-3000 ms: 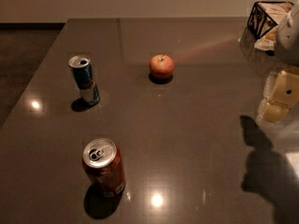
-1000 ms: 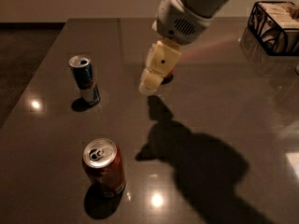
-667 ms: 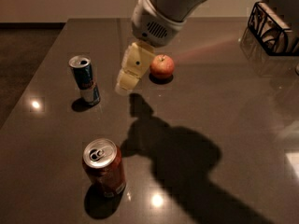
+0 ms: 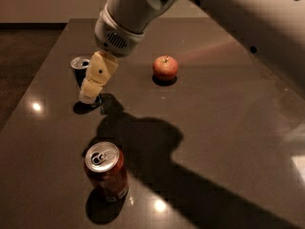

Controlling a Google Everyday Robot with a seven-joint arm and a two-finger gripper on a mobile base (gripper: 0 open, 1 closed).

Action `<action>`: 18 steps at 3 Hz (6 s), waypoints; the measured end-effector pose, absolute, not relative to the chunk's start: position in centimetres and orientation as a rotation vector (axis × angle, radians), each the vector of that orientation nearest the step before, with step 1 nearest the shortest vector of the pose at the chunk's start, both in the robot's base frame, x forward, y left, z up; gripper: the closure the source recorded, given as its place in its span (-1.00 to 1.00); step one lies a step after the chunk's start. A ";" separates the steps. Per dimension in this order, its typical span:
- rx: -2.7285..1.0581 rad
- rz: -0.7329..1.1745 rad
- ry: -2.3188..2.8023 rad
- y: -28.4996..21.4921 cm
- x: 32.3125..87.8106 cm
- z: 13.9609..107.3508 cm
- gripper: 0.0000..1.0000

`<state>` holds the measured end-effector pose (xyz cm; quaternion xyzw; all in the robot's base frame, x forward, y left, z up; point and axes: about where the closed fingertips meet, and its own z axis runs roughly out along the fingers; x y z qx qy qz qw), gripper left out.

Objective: Move redbull can near coke can

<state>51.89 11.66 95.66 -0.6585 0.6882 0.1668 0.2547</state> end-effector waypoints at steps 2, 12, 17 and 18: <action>-1.822 0.492 1.859 16.3 53.3 93.5 -1.00; -2.277 0.725 1.224 5.6 40.4 95.5 1.00; -2.499 0.770 1.084 4.7 38.9 93.2 -1.00; -2.500 0.772 1.083 4.8 38.9 93.2 -1.00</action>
Offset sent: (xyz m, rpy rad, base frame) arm 0.0267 0.0643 -0.0342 -0.0047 0.0385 0.0391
